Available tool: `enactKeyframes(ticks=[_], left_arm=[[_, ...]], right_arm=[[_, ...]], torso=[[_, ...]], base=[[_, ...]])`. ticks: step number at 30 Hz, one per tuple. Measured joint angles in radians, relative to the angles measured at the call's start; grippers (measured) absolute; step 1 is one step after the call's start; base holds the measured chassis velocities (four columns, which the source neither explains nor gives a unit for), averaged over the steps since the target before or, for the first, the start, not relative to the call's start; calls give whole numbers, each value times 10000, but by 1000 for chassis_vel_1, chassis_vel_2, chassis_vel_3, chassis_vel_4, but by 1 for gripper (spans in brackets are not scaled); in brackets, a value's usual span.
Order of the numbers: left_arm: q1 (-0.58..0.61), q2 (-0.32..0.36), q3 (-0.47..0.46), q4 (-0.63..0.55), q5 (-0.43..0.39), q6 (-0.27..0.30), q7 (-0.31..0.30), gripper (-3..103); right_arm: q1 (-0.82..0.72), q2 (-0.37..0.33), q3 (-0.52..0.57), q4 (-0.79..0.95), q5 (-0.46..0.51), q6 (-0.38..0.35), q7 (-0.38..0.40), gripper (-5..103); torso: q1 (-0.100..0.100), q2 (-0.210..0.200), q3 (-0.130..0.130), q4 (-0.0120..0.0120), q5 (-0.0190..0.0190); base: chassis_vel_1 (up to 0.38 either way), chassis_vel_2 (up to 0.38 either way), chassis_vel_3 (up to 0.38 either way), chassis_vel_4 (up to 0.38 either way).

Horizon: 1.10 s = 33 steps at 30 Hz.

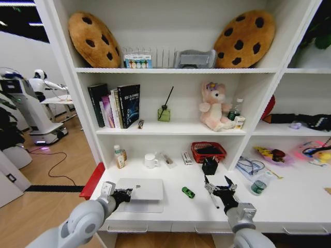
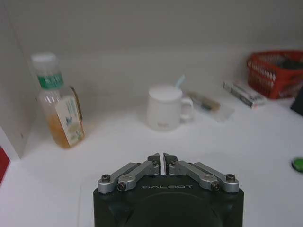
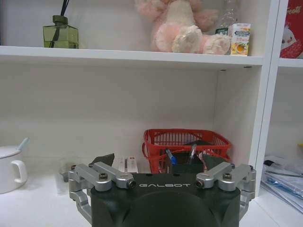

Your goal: Organize the objects on the table.

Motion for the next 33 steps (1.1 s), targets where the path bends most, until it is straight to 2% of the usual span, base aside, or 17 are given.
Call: enactKeyframes(ticks=[1, 3, 7, 9, 10, 11, 13, 15, 18, 21, 22, 23, 24, 26, 27, 28, 33], left_arm=[[0, 0, 0, 0, 0, 0, 0, 2], [-162, -415, -1141, 447, 718, -1097, 368, 13], [134, -669, -1760, 608, 1277, -1697, 302, 24], [1119, -1449, -3008, 1090, 3043, -3610, 670, 34], [1119, -1449, -3008, 1090, 3043, -3610, 670, 34], [1590, -1856, -3550, 1273, 3816, -4260, 1064, 40], [1808, -2043, -3779, 1307, 4130, -4525, 1303, 45], [2510, -2649, -4107, 1165, 4944, -5157, 1731, 61], [2923, -2962, -4307, 871, 5216, -5207, 1827, 67], [3804, -3398, -4780, 102, 5635, -5110, 2441, 78], [4146, -3513, -4938, -104, 5763, -5135, 2880, 83], [4744, -3688, -5146, -314, 5948, -5318, 3785, 89], [4744, -3688, -5146, -314, 5948, -5318, 3785, 89], [5471, -3860, -5461, -369, 6088, -5594, 5012, 97], [5471, -3860, -5461, -369, 6088, -5594, 5012, 97], [5764, -3882, -5573, -371, 6089, -5673, 5490, 99], [5941, -3849, -5623, -325, 5928, -5697, 5663, 100]], right_arm=[[0, 0, 0, 0, 0, 0, 0, 100], [-173, 54, 71, 55, -50, 68, 6, 100], [-242, 137, 68, 76, -147, 101, 17, 100], [-313, 253, -17, 142, -286, 138, 52, 100], [-313, 253, -17, 142, -286, 138, 52, 100], [-310, 256, -22, 188, -290, 136, 65, 100], [-305, 232, -21, 216, -283, 127, 69, 100], [-306, 41, 155, 344, -163, 83, 116, 100], [-416, -44, 301, 472, -61, 77, 191, 100], [-620, -78, 486, 670, 64, 81, 239, 100], [-668, -75, 510, 706, 80, 92, 243, 100], [-720, -57, 511, 753, 84, 116, 246, 100], [-720, -57, 511, 753, 84, 116, 246, 100], [-766, -18, 462, 821, 59, 127, 246, 100], [-766, -18, 462, 821, 59, 127, 246, 100], [-798, 7, 438, 860, 35, 128, 246, 100], [-924, 126, 436, 947, -96, 156, 241, 100]], torso=[[0, 0, 0, 0, 0], [1, -1, 1, -4, 2], [2, 0, 2, 1, 3], [2, 0, 1, 6, 0], [2, 0, 1, 6, 0], [1, -1, 1, 9, -4], [1, -1, 1, 11, -5], [1, 0, 1, 7, -1], [1, -1, 1, 2, 1], [1, -1, 1, 3, 2], [1, 0, 1, 4, 3], [0, 0, 0, 4, 3], [0, 0, 0, 4, 3], [0, 0, 0, 5, 2], [0, 0, 0, 5, 2], [1, 0, 0, 7, 3], [0, 0, 0, 1, 0]], base=[[0, 0, 0, 0], [0, 0, 0, 0], [0, 0, 0, 0], [0, 0, 0, 0], [0, 0, 0, 0], [0, 0, 0, 0], [0, 0, 0, 0], [0, 0, 0, 0], [0, 0, 0, 0], [0, 0, 0, 0], [0, 0, 0, 0], [0, 0, 0, 0], [0, 0, 0, 0], [0, 0, 0, 0], [0, 0, 0, 0], [0, 0, 0, 0], [0, 0, 0, 0]])
